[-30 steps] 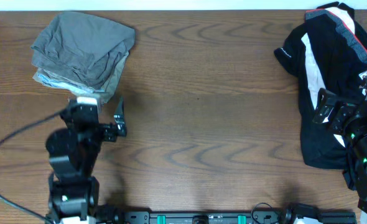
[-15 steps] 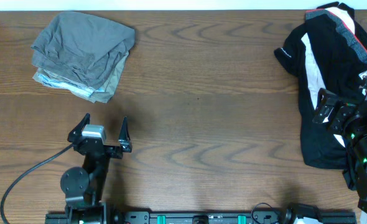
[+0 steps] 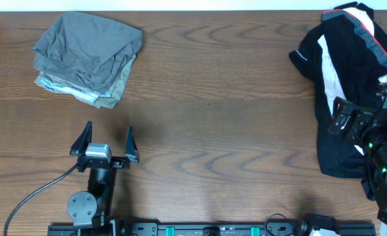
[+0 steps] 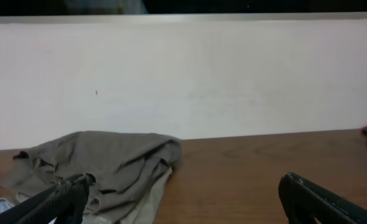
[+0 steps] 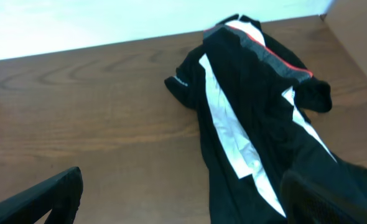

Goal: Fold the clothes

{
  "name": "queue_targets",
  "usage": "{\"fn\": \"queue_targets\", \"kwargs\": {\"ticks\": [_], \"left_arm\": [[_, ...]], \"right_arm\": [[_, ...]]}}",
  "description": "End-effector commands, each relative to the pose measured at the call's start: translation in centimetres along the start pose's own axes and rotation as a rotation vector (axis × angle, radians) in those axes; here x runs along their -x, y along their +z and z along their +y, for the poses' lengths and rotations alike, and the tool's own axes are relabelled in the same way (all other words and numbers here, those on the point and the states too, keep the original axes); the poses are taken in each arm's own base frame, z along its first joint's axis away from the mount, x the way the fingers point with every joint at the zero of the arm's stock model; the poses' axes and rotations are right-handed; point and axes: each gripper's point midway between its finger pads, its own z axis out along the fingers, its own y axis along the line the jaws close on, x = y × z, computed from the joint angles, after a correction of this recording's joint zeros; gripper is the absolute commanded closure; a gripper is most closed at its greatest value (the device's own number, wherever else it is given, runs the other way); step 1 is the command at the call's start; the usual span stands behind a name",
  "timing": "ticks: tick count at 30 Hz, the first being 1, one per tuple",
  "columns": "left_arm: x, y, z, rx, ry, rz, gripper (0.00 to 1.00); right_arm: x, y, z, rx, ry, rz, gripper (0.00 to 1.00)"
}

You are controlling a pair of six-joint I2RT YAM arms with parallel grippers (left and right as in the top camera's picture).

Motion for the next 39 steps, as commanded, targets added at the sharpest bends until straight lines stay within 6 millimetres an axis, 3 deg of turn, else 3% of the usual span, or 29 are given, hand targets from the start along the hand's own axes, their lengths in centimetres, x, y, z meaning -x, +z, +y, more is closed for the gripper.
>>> {"fn": "queue_targets", "kwargs": {"ticks": [1,6,12,39], "left_arm": [[-1.6,-0.1,0.4,0.023,-0.011,0.03,0.02],[-2.5,-0.2,0.5,0.031,-0.017,0.07,0.02],[-7.2,-1.0,0.5,0.037,-0.051,0.261,0.02],[-7.1,-0.9,0.5,0.04,-0.05,0.256,0.02]], "right_arm": [[-0.5,-0.1,-0.2,-0.012,-0.01,0.019,0.01],[-1.6,-0.1,-0.3,-0.015,-0.008,0.065,0.01],[-2.7,-0.2,-0.4,-0.018,-0.006,0.108,0.01],[-3.1,-0.3,-0.4,-0.019,-0.005,0.125,0.01]]}}
